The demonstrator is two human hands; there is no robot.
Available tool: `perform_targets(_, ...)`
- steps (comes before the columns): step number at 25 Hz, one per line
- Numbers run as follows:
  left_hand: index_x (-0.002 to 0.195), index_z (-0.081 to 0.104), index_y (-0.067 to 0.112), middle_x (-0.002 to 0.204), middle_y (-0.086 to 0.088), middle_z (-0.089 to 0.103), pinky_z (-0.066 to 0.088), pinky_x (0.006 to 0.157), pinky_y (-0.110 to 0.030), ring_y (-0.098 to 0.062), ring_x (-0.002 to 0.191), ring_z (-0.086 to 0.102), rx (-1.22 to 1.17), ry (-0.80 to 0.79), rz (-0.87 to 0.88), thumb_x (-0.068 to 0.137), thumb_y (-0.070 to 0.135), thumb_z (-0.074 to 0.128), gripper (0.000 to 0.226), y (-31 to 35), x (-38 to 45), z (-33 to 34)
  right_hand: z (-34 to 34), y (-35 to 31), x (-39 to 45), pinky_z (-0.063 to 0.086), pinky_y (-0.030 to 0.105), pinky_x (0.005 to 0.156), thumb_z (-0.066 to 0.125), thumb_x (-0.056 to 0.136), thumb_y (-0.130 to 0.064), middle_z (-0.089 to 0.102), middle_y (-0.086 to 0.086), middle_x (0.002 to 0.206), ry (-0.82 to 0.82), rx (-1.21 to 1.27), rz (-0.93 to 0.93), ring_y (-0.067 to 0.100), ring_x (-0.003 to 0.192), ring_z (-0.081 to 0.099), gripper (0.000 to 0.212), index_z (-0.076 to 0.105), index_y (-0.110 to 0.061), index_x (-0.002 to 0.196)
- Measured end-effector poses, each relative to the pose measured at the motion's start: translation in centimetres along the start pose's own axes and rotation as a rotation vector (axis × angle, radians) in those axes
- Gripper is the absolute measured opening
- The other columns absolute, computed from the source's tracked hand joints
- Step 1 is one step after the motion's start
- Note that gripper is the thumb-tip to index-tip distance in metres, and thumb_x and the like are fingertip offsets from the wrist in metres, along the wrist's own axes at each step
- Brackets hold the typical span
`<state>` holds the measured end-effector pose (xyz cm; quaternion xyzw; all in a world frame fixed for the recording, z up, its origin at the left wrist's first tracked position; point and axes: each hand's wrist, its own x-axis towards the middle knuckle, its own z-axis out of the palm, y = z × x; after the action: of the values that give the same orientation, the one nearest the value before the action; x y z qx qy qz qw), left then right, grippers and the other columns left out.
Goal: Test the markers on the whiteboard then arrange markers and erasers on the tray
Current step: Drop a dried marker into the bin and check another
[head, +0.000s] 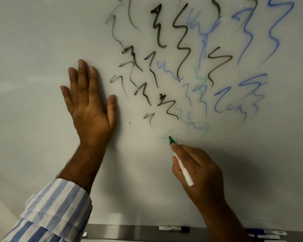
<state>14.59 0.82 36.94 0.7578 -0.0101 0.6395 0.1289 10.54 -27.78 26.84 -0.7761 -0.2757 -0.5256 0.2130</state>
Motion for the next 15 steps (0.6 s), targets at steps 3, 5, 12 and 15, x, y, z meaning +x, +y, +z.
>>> perform_targets(3,0.164,0.028,0.002,0.172,-0.024,0.022,0.008,0.130,-0.063,-0.044,0.161,0.015,0.018,-0.023,0.020,0.110,0.035,0.048,0.067,-0.3,-1.5,0.1,0.1,-0.3,-0.3,0.062,0.034,0.079,0.068,0.101,-0.020,0.077,0.003,0.108,-0.016,0.051,0.063,0.022,0.089,0.073,0.027,0.078,-0.011,0.124)
perform_targets(5,0.164,0.029,0.002,0.172,-0.024,0.023,0.008,0.130,-0.063,-0.044,0.161,0.015,0.022,-0.030,0.027,0.109,0.035,0.048,0.067,-0.6,-2.2,0.2,0.5,-1.4,0.5,0.063,0.032,0.075,0.067,0.101,-0.023,0.078,0.001,0.103,-0.036,0.081,0.023,0.019,0.085,0.072,0.027,0.080,-0.011,0.121)
perform_targets(12,0.163,0.030,0.002,0.171,-0.026,0.024,0.008,0.130,-0.061,-0.045,0.160,0.017,0.034,-0.022,0.057,0.108,0.037,0.046,0.067,-1.1,-2.6,0.3,2.4,-3.9,5.6,0.060,0.032,0.067,0.066,0.099,-0.026,0.079,-0.001,0.098,-0.064,0.069,-0.074,0.019,0.080,0.070,0.027,0.080,-0.013,0.119)
perform_targets(15,0.163,0.030,0.002,0.171,-0.026,0.024,0.008,0.130,-0.062,-0.045,0.160,0.017,0.034,-0.023,0.064,0.108,0.037,0.047,0.067,-1.1,-2.7,0.3,1.5,-2.5,3.7,0.060,0.035,0.065,0.069,0.096,-0.018,0.078,0.002,0.093,-0.017,0.011,-0.077,0.022,0.077,0.070,0.023,0.081,-0.010,0.114)
